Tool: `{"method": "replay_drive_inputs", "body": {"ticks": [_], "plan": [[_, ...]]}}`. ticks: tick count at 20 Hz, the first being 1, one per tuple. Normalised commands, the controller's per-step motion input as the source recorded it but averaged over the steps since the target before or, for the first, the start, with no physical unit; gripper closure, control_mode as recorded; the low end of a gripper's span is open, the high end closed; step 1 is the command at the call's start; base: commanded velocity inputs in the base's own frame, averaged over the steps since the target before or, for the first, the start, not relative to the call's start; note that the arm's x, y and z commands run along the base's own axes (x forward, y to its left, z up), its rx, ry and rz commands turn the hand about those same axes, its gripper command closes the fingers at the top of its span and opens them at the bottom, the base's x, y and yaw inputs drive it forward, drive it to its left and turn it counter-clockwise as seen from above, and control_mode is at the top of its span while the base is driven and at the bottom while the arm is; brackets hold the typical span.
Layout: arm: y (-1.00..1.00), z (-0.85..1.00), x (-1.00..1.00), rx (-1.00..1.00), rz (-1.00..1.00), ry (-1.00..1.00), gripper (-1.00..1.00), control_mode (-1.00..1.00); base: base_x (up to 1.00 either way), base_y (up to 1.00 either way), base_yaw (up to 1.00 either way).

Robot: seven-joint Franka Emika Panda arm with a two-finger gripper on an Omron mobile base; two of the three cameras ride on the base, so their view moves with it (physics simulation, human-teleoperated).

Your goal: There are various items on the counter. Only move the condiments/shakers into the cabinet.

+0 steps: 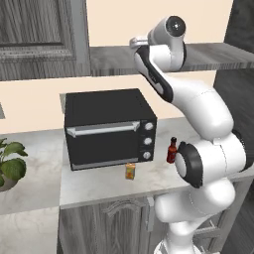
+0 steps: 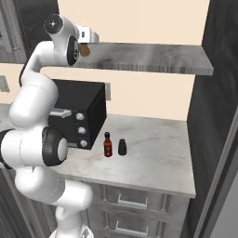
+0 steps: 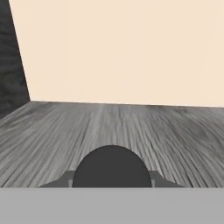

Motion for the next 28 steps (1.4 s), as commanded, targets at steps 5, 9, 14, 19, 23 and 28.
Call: {"method": "replay_drive_inputs", "body": {"ticks": [5,9,14,19,23,28], "plan": [[0.00,-0.27,0.20,0.00,0.00,0.06,-1.00,-1.00,0.00,0.00,0.00],[0.00,-0.28,0.10,0.00,0.00,0.02,-1.00,-1.00,0.00,0.00,0.00],[0.00,-0.08,0.08,0.00,0.00,-0.02,-1.00,-1.00,0.00,0.00,0.00],[-0.08,0.00,-0.21,0.00,0.00,-0.17,-1.00,-1.00,0.00,0.00,0.00],[-0.05,-0.01,0.00,0.00,0.00,-0.12,-1.00,-1.00,0.00,0.00,0.00],[-0.03,0.05,-0.02,0.00,0.00,-0.04,-1.00,-1.00,0.00,0.00,0.00]]}}
